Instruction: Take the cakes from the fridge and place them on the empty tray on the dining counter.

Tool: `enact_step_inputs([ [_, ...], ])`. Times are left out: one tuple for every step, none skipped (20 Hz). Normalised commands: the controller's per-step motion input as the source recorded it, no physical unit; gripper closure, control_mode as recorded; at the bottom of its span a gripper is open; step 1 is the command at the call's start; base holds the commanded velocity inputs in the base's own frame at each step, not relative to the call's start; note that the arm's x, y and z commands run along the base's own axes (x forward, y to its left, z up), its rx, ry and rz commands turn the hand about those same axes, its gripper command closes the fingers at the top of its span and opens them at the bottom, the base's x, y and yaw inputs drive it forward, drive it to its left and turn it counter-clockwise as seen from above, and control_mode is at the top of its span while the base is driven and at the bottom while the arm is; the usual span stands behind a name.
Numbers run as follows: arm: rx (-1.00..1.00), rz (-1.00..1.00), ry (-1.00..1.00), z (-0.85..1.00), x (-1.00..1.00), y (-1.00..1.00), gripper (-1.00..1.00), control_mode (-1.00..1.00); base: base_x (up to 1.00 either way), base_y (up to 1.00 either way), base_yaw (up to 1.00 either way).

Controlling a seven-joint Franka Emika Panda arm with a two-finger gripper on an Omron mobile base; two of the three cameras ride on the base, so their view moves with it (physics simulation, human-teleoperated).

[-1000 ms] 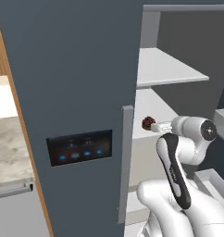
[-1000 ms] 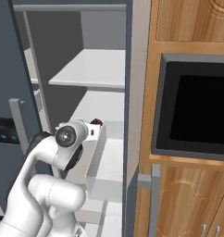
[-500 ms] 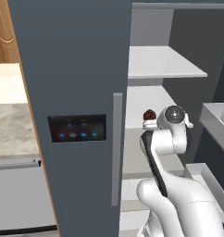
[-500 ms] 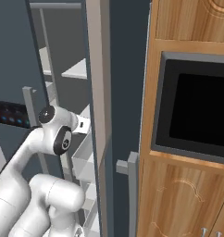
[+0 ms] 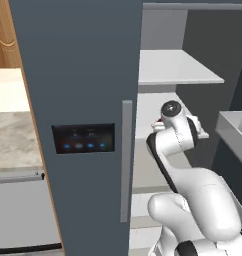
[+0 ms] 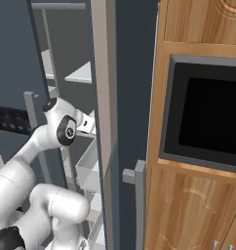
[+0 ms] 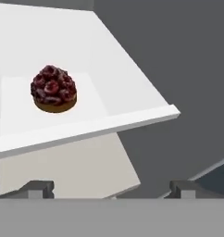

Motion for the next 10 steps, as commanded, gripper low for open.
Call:
enact_step_inputs([
  [0.11,-0.03,0.1,0.0,0.38,0.0,-1.0,-1.0,0.0,0.0,0.0],
  [0.15,-0.01,0.12,0.0,0.41,0.0,-1.0,-1.0,0.0,0.0,0.0],
  [0.18,0.0,0.1,0.0,0.43,-0.03,-1.0,-1.0,0.0,0.0,0.0],
  [0.21,0.0,0.1,-0.03,0.53,-0.09,-1.0,-1.0,0.0,0.0,0.0],
  [0.2,0.0,0.07,-0.02,0.5,-0.04,-1.0,-1.0,0.0,0.0,0.0],
  [0.2,0.0,0.04,-0.01,0.46,0.0,-1.0,-1.0,0.0,0.0,0.0],
  [0.21,0.0,0.0,-0.06,0.32,0.0,-1.0,-1.0,0.0,0.0,0.0],
  [0.21,0.0,0.0,-0.12,0.12,-0.01,-1.0,-1.0,0.0,0.0,0.0],
  [0.22,0.01,-0.03,-0.16,0.05,-0.01,-1.0,-1.0,0.0,0.0,0.0],
  [0.2,0.01,-0.06,-0.23,0.07,0.0,-1.0,-1.0,0.0,0.0,0.0],
])
